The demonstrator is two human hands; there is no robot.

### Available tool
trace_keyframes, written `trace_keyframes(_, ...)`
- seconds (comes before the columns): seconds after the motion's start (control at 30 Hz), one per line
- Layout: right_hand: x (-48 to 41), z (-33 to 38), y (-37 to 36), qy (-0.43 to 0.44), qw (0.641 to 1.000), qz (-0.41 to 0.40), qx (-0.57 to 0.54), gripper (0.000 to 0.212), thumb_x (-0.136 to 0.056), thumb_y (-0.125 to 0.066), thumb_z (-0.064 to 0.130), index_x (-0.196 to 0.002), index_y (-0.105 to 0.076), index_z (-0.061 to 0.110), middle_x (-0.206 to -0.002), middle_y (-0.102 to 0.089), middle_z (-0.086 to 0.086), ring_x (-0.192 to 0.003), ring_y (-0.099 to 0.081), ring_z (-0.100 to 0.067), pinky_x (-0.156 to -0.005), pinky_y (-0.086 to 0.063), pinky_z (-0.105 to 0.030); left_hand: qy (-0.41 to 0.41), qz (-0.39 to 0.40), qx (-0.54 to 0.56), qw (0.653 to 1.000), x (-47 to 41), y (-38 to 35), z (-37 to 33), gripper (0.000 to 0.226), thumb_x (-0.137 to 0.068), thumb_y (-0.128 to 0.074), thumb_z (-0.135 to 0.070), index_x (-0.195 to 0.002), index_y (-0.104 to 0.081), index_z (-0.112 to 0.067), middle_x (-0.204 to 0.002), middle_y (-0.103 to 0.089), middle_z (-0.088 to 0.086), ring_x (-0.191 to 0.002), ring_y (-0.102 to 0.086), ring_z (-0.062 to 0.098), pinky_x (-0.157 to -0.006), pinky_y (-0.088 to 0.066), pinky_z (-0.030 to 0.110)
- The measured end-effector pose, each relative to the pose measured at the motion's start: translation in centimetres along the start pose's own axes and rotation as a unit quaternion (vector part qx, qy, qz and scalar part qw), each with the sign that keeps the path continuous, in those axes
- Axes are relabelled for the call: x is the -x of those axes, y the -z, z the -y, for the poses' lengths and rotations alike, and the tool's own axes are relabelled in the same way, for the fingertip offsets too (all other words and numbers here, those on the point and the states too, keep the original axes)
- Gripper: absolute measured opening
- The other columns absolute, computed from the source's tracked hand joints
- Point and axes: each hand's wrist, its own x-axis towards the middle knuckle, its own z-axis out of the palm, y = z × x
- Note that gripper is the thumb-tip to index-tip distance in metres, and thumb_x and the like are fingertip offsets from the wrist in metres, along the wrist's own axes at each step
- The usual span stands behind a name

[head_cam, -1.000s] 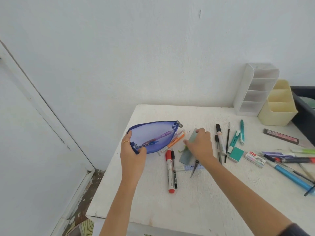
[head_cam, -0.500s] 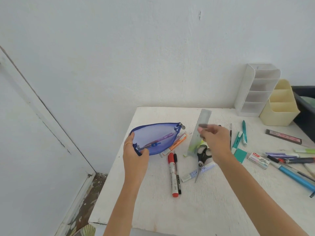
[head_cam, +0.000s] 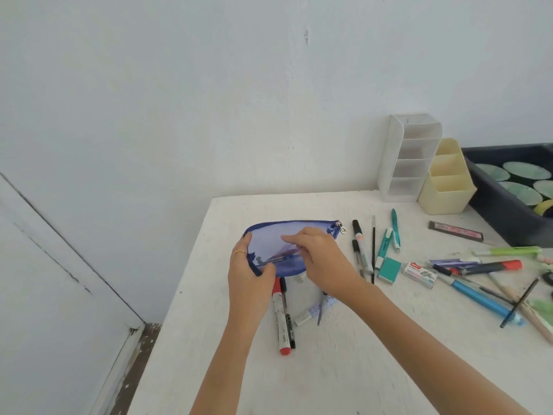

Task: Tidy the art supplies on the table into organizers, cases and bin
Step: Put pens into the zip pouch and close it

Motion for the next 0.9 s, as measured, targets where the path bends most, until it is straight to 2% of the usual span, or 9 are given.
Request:
trace_keyframes(0.07,0.4,0.2,1.2,-0.019,0.998,-0.029,-0.056,0.038,-0.082,-0.048,-0.018,-0.108,-0.068,0.001,-0.095,-0.066,-0.015,-0.085,-0.058,-0.017,-0.079,-0.044,-0.011,0.002,0.001,-0.005,1.0,-0.1,0.0,0.0,0.06,-0.085,-0.054,0.006,-0.139,-0.038,-0.015,-0.122,-0.043,-0.008,-0.098,-0.048,-0.001,-0.065,-0.035,-0.007)
trace_keyframes(0.13,0.7,0.2,3.0,-0.055,0.991,-0.075,-0.096,0.034,-0.084,-0.049,-0.014,-0.099,-0.071,0.006,-0.09,-0.067,-0.006,-0.078,-0.058,-0.006,-0.073,-0.043,-0.006,0.011,-0.007,-0.009,1.0,-0.4,0.3,0.2,0.059,-0.086,-0.054,0.006,-0.139,-0.037,-0.015,-0.122,-0.043,-0.007,-0.102,-0.045,0.003,-0.064,-0.035,-0.006)
trace_keyframes(0.27,1.5,-2.4,5.9,-0.213,0.963,-0.114,-0.119,0.039,-0.083,-0.047,-0.014,-0.087,-0.072,0.015,-0.084,-0.067,0.004,-0.073,-0.059,0.001,-0.069,-0.046,-0.006,0.011,-0.028,0.003,1.0,-1.0,1.1,0.5,0.058,-0.086,-0.054,0.003,-0.138,-0.039,-0.019,-0.127,-0.047,-0.005,-0.11,-0.048,0.007,-0.069,-0.039,0.0)
trace_keyframes(0.33,2.3,-4.2,6.9,-0.284,0.945,-0.132,-0.095,0.037,-0.083,-0.047,-0.012,-0.087,-0.072,0.014,-0.084,-0.068,0.001,-0.072,-0.058,-0.001,-0.072,-0.048,-0.011,0.019,-0.035,0.013,0.999,-1.3,1.4,0.2,0.059,-0.087,-0.055,0.001,-0.14,-0.038,-0.021,-0.125,-0.045,-0.009,-0.109,-0.046,0.005,-0.068,-0.038,0.001)
trace_keyframes(0.53,4.6,-7.9,7.9,-0.432,0.885,-0.146,-0.09,0.022,-0.087,-0.055,-0.004,-0.089,-0.07,0.011,-0.098,-0.068,-0.013,-0.086,-0.063,-0.023,-0.08,-0.053,-0.032,0.026,-0.037,0.028,0.999,-1.5,0.6,-0.4,0.06,-0.088,-0.055,0.001,-0.142,-0.035,-0.02,-0.121,-0.045,-0.007,-0.111,-0.046,0.008,-0.085,-0.037,0.018)
trace_keyframes(0.67,5.5,-8.7,7.4,-0.479,0.867,-0.113,-0.076,0.018,-0.087,-0.055,-0.002,-0.094,-0.069,0.007,-0.11,-0.064,-0.017,-0.082,-0.056,-0.019,-0.071,-0.052,-0.03,0.034,-0.024,0.037,0.998,-1.2,-1.0,-0.9,0.06,-0.089,-0.055,0.0,-0.142,-0.035,-0.02,-0.12,-0.044,-0.008,-0.111,-0.047,0.009,-0.083,-0.04,0.019)
trace_keyframes(0.77,6.1,-8.8,6.7,-0.466,0.876,-0.104,-0.06,0.019,-0.088,-0.056,-0.001,-0.1,-0.07,0.003,-0.111,-0.065,-0.016,-0.081,-0.055,-0.015,-0.071,-0.051,-0.027,0.038,-0.015,0.039,0.998,-1.2,-2.2,-0.9,0.061,-0.088,-0.056,-0.001,-0.141,-0.035,-0.022,-0.128,-0.046,-0.006,-0.115,-0.049,0.012,-0.088,-0.045,0.023)
trace_keyframes(0.83,6.2,-8.7,6.3,-0.439,0.891,-0.113,-0.038,0.018,-0.087,-0.057,0.001,-0.098,-0.071,0.004,-0.098,-0.068,-0.011,-0.071,-0.054,-0.01,-0.065,-0.044,-0.017,0.04,-0.015,0.042,0.998,-1.3,-3.1,-0.8,0.061,-0.087,-0.057,-0.001,-0.14,-0.036,-0.022,-0.133,-0.047,-0.001,-0.119,-0.05,0.017,-0.098,-0.046,0.034)
trace_keyframes(0.9,6.1,-8.4,5.8,-0.401,0.907,-0.126,-0.023,0.014,-0.085,-0.06,0.005,-0.092,-0.072,0.007,-0.077,-0.064,-0.001,-0.061,-0.05,-0.003,-0.055,-0.037,-0.008,0.042,-0.02,0.048,0.998,-1.4,-4.0,-1.0,0.061,-0.087,-0.057,-0.001,-0.14,-0.037,-0.021,-0.131,-0.049,0.0,-0.119,-0.051,0.018,-0.099,-0.046,0.034)
